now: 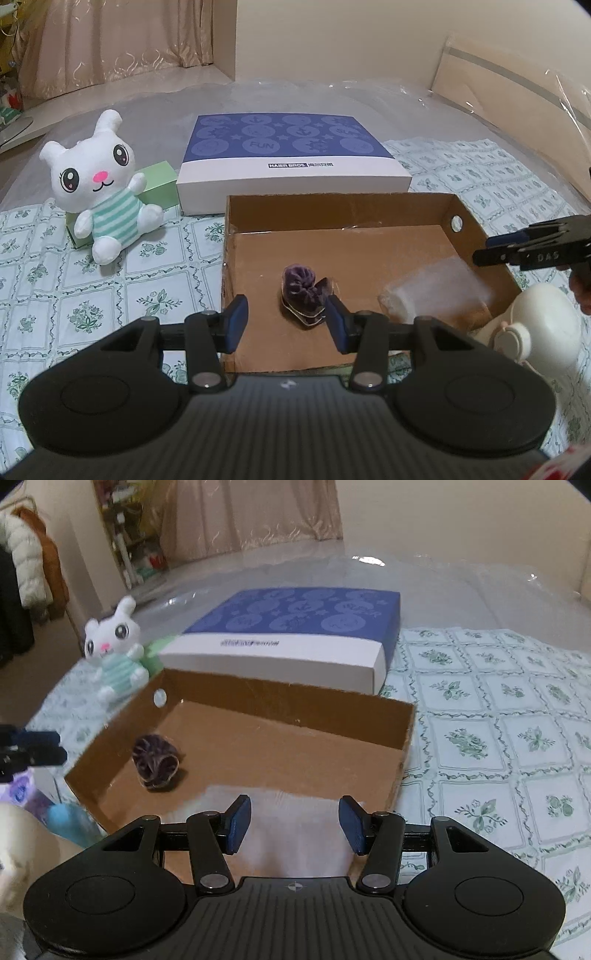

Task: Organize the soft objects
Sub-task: 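Open the left gripper over the box while the right gripper releases the bag, then grasp the white folded towel with the left gripper while the right gripper grasps the beige sock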

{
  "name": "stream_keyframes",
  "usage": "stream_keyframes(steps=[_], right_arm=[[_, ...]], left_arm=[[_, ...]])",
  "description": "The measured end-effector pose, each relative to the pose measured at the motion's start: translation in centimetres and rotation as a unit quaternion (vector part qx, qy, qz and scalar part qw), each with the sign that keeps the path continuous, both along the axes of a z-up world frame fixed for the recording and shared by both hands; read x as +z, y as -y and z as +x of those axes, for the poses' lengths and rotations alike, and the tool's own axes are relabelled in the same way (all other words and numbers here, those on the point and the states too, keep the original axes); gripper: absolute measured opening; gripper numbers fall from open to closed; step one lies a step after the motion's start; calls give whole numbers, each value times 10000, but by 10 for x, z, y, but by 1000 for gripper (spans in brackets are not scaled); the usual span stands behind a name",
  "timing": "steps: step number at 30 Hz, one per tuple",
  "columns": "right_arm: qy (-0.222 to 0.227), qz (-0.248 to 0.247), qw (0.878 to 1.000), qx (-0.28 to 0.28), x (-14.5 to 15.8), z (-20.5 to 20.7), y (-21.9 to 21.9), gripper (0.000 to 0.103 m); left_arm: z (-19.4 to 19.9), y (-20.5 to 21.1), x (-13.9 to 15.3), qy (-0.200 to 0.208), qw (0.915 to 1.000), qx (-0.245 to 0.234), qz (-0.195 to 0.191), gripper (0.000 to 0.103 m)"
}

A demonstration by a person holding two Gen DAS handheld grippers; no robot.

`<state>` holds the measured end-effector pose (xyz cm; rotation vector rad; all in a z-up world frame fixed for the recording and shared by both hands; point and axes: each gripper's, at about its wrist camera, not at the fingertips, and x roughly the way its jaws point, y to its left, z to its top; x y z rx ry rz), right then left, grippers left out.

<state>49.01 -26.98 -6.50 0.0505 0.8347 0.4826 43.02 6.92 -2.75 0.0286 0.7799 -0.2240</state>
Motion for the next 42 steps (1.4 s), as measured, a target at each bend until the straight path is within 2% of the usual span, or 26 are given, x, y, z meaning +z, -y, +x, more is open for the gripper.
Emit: stream_keyframes(steps=[8, 20, 24, 31, 42], right_arm=[[214, 221, 9994, -152, 15, -46, 24, 53], [564, 869, 9943, -243, 34, -161, 38, 53], [627, 963, 9933, -73, 37, -192, 24, 53], [808, 808, 9929, 325, 35, -232, -14, 53], [891, 415, 9913, 875, 17, -245, -73, 53]], left_arm=[[-32, -4, 12, 43, 10000, 76, 38, 42], [-124, -25, 28, 62, 9991, 369, 185, 43], [-154, -30, 33, 111, 9985, 496, 224, 43], [-199, -35, 28, 100, 9972, 672, 324, 43], [-228, -30, 2, 13, 9951, 695, 707, 43]])
